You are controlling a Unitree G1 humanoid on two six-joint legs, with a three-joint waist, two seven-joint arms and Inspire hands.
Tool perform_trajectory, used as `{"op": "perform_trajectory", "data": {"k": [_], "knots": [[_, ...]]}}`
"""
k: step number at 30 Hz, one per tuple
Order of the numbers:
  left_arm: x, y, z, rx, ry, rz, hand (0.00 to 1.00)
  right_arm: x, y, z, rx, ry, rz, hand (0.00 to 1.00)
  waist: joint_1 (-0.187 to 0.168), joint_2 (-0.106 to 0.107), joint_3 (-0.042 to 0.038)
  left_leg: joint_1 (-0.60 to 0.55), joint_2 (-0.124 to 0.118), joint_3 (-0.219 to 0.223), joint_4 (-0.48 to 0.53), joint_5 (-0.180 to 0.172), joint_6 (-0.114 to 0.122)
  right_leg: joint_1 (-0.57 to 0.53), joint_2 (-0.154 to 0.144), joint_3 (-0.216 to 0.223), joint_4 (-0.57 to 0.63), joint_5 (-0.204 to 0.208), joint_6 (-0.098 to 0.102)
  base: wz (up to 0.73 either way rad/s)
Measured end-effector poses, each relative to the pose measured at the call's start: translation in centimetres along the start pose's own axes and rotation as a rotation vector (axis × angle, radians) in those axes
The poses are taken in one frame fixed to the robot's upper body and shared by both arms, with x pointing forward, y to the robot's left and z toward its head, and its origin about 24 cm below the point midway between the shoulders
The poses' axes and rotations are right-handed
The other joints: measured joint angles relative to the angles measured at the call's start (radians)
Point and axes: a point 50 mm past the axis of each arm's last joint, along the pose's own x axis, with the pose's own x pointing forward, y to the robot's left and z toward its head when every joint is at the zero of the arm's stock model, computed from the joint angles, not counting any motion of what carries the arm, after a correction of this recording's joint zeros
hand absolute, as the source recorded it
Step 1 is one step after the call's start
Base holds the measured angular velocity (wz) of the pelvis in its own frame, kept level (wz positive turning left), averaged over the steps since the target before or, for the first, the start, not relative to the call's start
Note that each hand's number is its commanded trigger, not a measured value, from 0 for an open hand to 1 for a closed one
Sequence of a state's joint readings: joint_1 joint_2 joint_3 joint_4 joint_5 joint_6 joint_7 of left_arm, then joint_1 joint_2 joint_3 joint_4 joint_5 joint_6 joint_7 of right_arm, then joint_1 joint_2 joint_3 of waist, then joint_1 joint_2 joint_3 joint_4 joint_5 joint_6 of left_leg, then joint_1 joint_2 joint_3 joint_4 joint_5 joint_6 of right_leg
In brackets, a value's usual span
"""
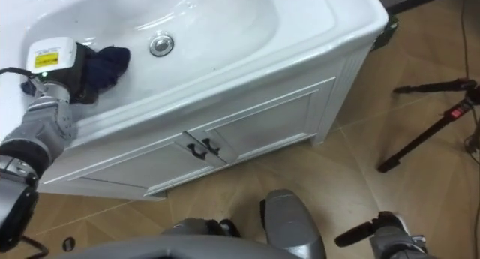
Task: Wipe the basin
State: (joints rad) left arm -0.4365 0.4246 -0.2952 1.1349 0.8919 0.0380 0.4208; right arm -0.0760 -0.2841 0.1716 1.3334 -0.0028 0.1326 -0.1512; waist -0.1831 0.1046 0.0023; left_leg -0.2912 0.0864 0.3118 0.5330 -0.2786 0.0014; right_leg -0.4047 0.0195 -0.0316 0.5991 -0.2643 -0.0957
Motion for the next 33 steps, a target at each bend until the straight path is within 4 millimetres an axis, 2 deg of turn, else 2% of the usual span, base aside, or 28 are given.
{"op": "perform_trajectory", "data": {"k": [5, 6, 10, 12, 15, 20, 25, 29, 33], "knots": [[-0.5, -0.7, -0.2, 0.053, -0.019, -0.013, 1.0, 0.0, -0.2, -0.8, -0.045, 0.028, -0.012, 0.0, 0.0, 0.0, -0.0002, 0.04, -0.014, -0.034, -0.044, 0.016, -0.009, 0.041, 0.002, -0.002, -0.033, 0.006, -0.001, 0.0], [-0.6, -0.9, -0.2, 0.055, -0.021, -0.012, 1.0, 0.0, -0.2, -0.9, -0.046, 0.035, -0.014, 0.0, 0.0, 0.003, -0.0026, 0.042, -0.016, -0.042, -0.05, 0.017, -0.011, 0.044, 0.004, -0.003, -0.039, 0.008, -0.004, 0.0], [-1.0, -1.3, -0.2, 0.068, -0.028, -0.016, 1.0, 0.0, -0.2, -1.6, -0.043, 0.06, -0.017, 0.0, 0.014, 0.011, -0.0054, 0.066, -0.013, -0.055, -0.067, 0.022, -0.018, 0.073, 0.015, -0.001, -0.065, 0.014, -0.015, -0.05], [-1.2, -1.4, -0.2, 0.083, -0.033, -0.017, 1.0, 0.0, -0.3, -1.8, -0.042, 0.067, -0.02, 0.0, 0.02, 0.012, -0.0035, 0.079, -0.013, -0.068, -0.074, 0.024, -0.021, 0.091, 0.018, -0.003, -0.08, 0.016, -0.019, 0.0], [-1.6, -1.8, -0.2, 0.087, -0.039, -0.023, 1.0, 0.1, -0.8, -1.9, -0.022, 0.07, -0.032, 0.0, 0.026, 0.019, -0.0045, 0.098, -0.012, -0.073, -0.091, 0.027, -0.025, 0.114, 0.02, -0.009, -0.098, 0.016, -0.022, 0.04], [-1.8, -1.7, 0.0, 0.093, -0.057, -0.006, 1.0, 0.1, -1.2, -1.8, -0.009, 0.064, -0.042, 0.0, 0.034, 0.02, -0.0041, 0.115, -0.013, -0.076, -0.102, 0.028, -0.026, 0.137, 0.021, -0.012, -0.115, 0.016, -0.029, 0.01], [-1.6, -1.3, 0.4, 0.09, -0.059, -0.014, 1.0, 0.1, -1.2, -1.6, -0.003, 0.062, -0.039, 0.0, 0.043, 0.017, -0.0018, 0.129, -0.013, -0.076, -0.12, 0.028, -0.026, 0.147, 0.022, -0.017, -0.122, 0.016, -0.03, 0.02], [-1.5, -1.0, 0.6, 0.091, -0.058, -0.022, 1.0, 0.1, -1.1, -1.8, -0.009, 0.06, -0.029, 0.0, 0.029, 0.016, 0.0008, 0.132, -0.012, -0.078, -0.121, 0.028, -0.026, 0.16, 0.02, -0.031, -0.136, 0.016, -0.03, 0.12], [-1.1, -0.7, 1.4, 0.083, -0.05, -0.05, 1.0, 0.1, -1.1, -1.7, -0.039, 0.053, -0.027, 0.0, 0.013, 0.018, 0.0117, 0.142, -0.012, -0.077, -0.122, 0.028, -0.026, 0.18, 0.014, -0.049, -0.147, 0.015, -0.028, 0.12]]}}
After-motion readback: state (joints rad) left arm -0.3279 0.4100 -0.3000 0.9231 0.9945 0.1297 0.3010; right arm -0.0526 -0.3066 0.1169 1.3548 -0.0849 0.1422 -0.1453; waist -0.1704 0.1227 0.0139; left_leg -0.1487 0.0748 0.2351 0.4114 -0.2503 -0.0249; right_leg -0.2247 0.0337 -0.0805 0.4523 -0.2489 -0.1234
